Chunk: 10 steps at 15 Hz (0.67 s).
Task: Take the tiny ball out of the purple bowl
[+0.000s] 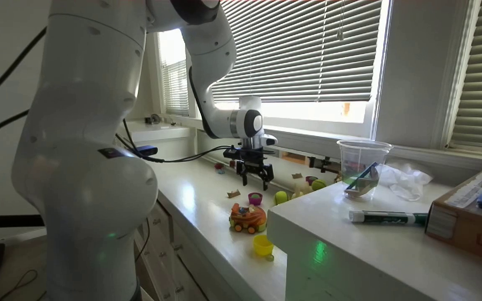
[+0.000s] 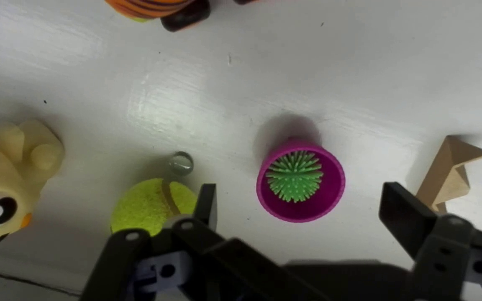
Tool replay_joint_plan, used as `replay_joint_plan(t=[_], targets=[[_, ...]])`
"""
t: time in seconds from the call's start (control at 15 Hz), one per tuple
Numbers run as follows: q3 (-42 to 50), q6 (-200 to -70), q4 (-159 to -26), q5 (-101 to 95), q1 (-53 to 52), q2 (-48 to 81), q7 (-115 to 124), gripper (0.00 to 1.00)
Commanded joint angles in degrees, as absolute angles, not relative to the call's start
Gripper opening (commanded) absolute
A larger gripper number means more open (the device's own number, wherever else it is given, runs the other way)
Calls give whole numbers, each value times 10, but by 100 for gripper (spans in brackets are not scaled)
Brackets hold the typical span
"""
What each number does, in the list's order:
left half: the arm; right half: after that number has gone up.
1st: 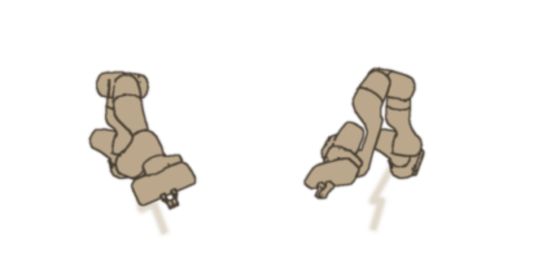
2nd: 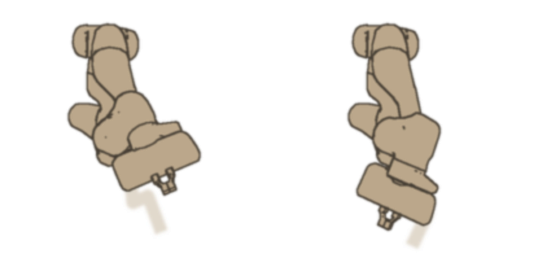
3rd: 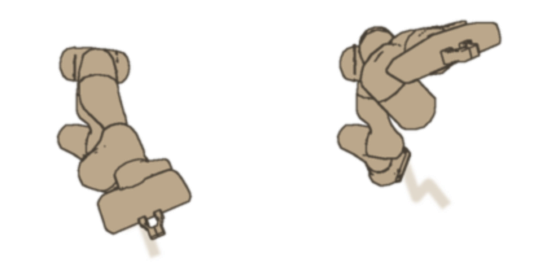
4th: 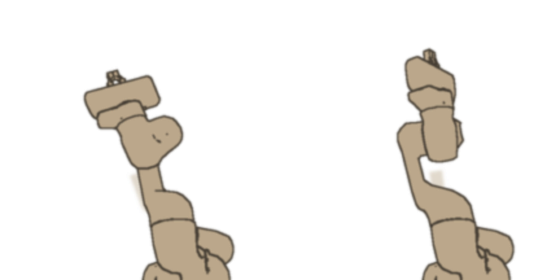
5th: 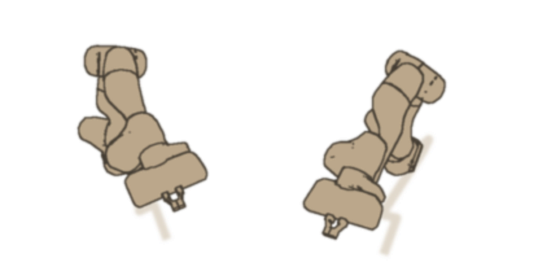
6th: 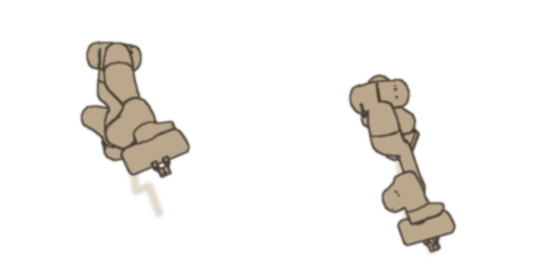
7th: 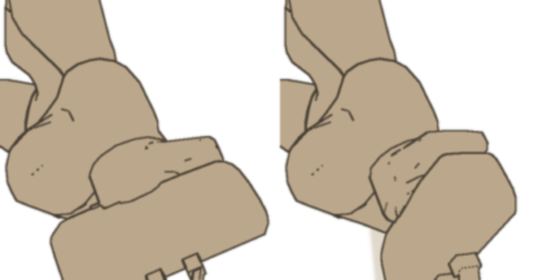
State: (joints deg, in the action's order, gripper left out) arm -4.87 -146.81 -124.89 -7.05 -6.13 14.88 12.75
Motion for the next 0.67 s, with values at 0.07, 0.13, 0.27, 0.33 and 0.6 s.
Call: replay_joint_plan(t=[0.07,0.13,0.27,0.33,0.6], targets=[[-33,-1477,-1226,-84,-78,176,133,100],[-32,-1477,-1222,-83,-79,179,132,84],[-28,-1479,-1218,-84,-83,183,133,68],[-27,-1479,-1215,-84,-83,186,132,59],[-21,-1480,-1205,-87,-89,196,132,50]])
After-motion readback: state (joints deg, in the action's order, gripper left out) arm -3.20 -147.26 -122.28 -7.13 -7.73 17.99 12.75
